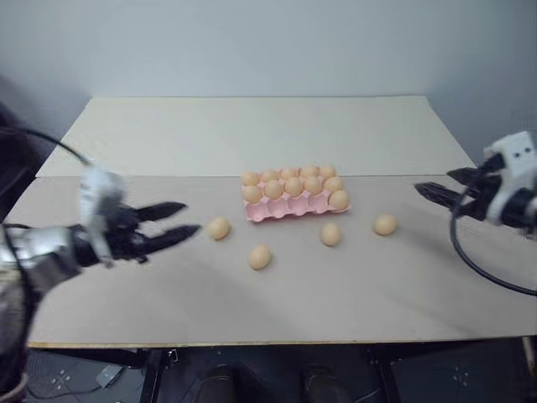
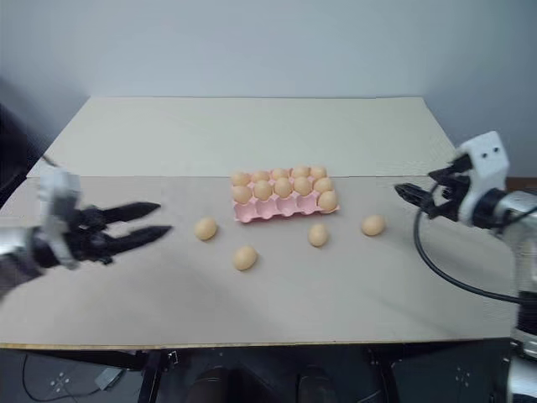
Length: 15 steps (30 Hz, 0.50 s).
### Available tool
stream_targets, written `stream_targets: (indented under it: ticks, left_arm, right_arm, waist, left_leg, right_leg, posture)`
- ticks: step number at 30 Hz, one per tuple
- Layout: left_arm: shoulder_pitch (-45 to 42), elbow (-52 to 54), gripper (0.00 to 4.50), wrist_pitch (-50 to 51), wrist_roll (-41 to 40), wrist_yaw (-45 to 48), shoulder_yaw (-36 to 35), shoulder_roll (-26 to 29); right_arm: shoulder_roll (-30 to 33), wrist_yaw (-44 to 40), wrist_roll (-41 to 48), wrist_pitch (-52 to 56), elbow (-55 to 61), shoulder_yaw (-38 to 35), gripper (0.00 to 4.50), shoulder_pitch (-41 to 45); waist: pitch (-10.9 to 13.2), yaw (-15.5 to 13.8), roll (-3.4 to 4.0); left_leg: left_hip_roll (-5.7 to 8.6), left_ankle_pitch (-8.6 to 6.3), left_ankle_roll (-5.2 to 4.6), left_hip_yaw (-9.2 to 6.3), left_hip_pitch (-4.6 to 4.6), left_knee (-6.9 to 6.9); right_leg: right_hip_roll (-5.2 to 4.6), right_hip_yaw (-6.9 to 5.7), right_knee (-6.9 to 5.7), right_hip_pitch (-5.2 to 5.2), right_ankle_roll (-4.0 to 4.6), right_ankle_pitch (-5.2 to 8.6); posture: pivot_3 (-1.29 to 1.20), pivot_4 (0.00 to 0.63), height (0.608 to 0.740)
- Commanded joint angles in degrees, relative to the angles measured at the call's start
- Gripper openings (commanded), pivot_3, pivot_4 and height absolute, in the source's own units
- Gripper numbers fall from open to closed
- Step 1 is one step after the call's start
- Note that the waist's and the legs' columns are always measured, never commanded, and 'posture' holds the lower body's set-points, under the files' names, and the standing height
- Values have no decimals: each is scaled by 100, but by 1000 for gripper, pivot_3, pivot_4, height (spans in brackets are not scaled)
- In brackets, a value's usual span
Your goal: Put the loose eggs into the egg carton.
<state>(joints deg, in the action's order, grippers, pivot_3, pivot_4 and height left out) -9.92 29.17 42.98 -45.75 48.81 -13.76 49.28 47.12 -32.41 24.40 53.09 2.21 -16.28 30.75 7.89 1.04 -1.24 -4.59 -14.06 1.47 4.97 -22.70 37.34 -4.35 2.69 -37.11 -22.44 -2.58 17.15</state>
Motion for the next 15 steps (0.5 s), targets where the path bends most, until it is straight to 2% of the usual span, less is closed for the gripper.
stream_targets:
  ticks: [1, 3, 7, 15]
  left_arm:
    - [-272, 255, 2953, -494, 823, -521, 855, -447]
    - [-361, 400, 2953, -640, 1197, -796, 1363, -802]
    - [-336, 626, 2953, -724, 1582, -1111, 1937, -1274]
    - [-412, 782, 2953, -701, 1923, -1403, 2320, -1699]
  right_arm:
    - [-306, 993, -122, 1115, 506, -75, 4432, 497]
    - [-569, 1399, -197, 1654, 752, -28, 4432, 670]
    - [-1025, 2053, -402, 2589, 974, 18, 4432, 920]
    - [-1636, 2836, -986, 3504, 817, 138, 4432, 1219]
  waist:
    - [0, -33, 1]
    - [0, -50, 2]
    - [0, -89, 2]
    - [-2, -102, 5]
  left_leg:
    - [0, 3, 5, -1, -3, 0]
    - [2, 7, 11, -3, -19, 2]
    - [1, 6, 10, -11, -47, 36]
    - [2, -10, -19, -13, -46, 47]
  right_leg:
    - [0, -2, 0, -2, 0, 0]
    - [-2, -4, -1, -16, 0, 0]
    - [-3, -15, -3, -19, -2, -1]
    - [-3, -14, -3, -19, -4, -2]
  posture:
    - [0, 150, 740]
    - [0, 150, 740]
    - [0, 150, 740]
    - [0, 150, 740]
